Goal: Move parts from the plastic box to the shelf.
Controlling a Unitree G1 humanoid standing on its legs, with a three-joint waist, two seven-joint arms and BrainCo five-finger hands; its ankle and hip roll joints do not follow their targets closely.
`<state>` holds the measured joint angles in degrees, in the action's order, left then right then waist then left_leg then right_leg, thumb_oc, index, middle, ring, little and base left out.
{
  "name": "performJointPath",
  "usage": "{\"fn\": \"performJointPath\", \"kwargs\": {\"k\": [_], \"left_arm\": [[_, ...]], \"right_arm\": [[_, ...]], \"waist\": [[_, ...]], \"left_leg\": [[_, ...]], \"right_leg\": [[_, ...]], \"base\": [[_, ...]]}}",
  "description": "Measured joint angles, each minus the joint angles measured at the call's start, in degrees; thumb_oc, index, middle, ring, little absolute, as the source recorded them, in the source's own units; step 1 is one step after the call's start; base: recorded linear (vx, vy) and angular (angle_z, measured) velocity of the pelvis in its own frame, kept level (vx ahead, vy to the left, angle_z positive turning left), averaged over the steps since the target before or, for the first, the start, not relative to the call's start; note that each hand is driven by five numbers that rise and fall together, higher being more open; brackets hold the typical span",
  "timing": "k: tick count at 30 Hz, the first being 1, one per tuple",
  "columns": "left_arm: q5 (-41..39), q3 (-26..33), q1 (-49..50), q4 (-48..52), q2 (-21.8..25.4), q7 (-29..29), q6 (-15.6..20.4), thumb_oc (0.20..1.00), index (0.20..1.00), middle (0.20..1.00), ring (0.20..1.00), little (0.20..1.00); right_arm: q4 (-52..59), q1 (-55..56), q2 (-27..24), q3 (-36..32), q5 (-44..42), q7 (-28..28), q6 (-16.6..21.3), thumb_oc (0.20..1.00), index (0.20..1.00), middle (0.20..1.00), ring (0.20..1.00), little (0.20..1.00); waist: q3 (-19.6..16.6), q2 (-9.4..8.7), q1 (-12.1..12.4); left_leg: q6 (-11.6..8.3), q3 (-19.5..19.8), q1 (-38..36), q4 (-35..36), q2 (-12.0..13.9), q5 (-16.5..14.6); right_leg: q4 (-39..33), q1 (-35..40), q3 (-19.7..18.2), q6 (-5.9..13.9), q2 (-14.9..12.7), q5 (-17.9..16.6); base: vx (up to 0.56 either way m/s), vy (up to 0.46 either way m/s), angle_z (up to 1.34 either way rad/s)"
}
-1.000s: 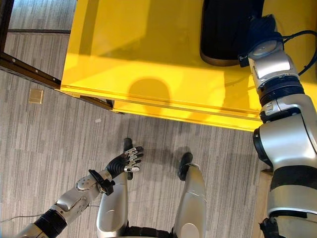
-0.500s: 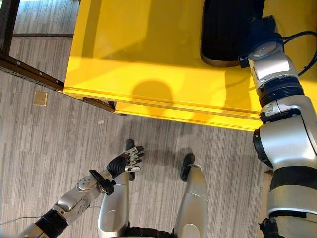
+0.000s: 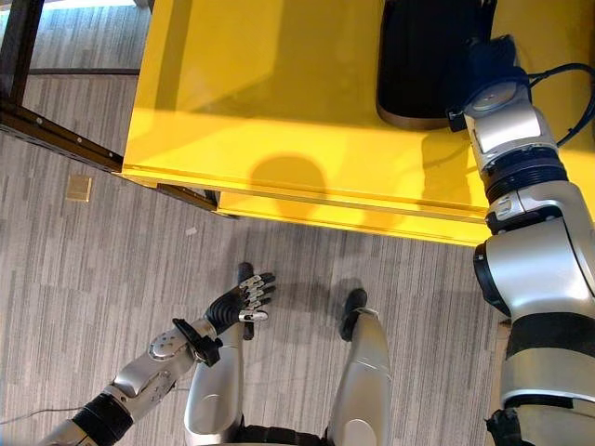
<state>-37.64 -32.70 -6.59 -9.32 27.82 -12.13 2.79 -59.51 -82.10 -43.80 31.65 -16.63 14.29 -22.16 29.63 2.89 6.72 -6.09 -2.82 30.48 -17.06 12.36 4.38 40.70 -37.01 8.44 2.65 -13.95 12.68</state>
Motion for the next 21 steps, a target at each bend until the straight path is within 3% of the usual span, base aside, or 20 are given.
{"fn": "performJointPath", "kwargs": {"k": [3,4,5,6,21], "left_arm": [[0.0,0.0,0.1,0.0,0.0,0.0,0.1,1.0,1.0,1.0,1.0,1.0],[0.0,0.0,0.1,0.0,0.0,0.0,0.2,1.0,1.0,1.0,1.0,1.0],[0.0,0.0,0.1,0.0,0.0,0.0,0.2,1.0,1.0,1.0,1.0,1.0],[0.0,0.0,0.1,0.0,0.0,0.0,0.2,1.0,1.0,1.0,1.0,1.0],[0.0,-0.6,0.3,0.0,0.0,1.1,0.3,1.0,1.0,1.0,1.0,1.0]], "right_arm": [[-0.1,1.2,0.0,-0.5,0.0,-0.1,0.0,0.2,0.2,0.2,0.2,0.2],[-0.1,1.4,0.0,-0.7,0.0,-0.1,0.0,0.325,0.325,0.325,0.325,0.325],[-0.1,1.4,0.0,-0.7,0.0,0.0,-0.1,0.542,0.542,0.542,0.542,0.542],[-0.1,1.5,0.0,-0.7,0.1,0.0,-0.1,1.0,1.0,1.0,1.0,1.0],[0.1,3.9,0.4,-2.0,4.6,12.0,1.4,1.0,1.0,1.0,1.0,1.0]], "waist": [[-0.8,0.06,0.0],[-1.0,0.04,0.0],[-1.0,0.04,0.0],[-1.0,0.04,0.0],[-1.1,0.15,-0.3]], "left_leg": [[0.01,-0.2,0.0,0.1,-0.1,0.0],[0.01,-0.3,0.0,0.2,-0.1,0.0],[0.01,-0.3,0.0,0.2,-0.1,0.0],[0.01,-0.4,0.0,0.2,-0.1,0.0],[0.01,-1.4,-0.5,0.7,-0.5,0.0]], "right_leg": [[-0.5,0.0,-0.2,0.13,0.0,-0.1],[-0.6,0.0,-0.2,0.17,0.0,-0.2],[-0.6,0.0,-0.3,0.24,0.0,-0.2],[-0.7,0.0,-0.3,0.27,0.0,-0.2],[-0.9,-0.3,-1.3,0.57,-0.2,-0.4]], "base": [[0.0,0.0,0.0],[0.0,0.0,0.0],[0.0,0.0,0.0],[0.0,0.0,0.0],[0.0,0.004,-0.01]]}}
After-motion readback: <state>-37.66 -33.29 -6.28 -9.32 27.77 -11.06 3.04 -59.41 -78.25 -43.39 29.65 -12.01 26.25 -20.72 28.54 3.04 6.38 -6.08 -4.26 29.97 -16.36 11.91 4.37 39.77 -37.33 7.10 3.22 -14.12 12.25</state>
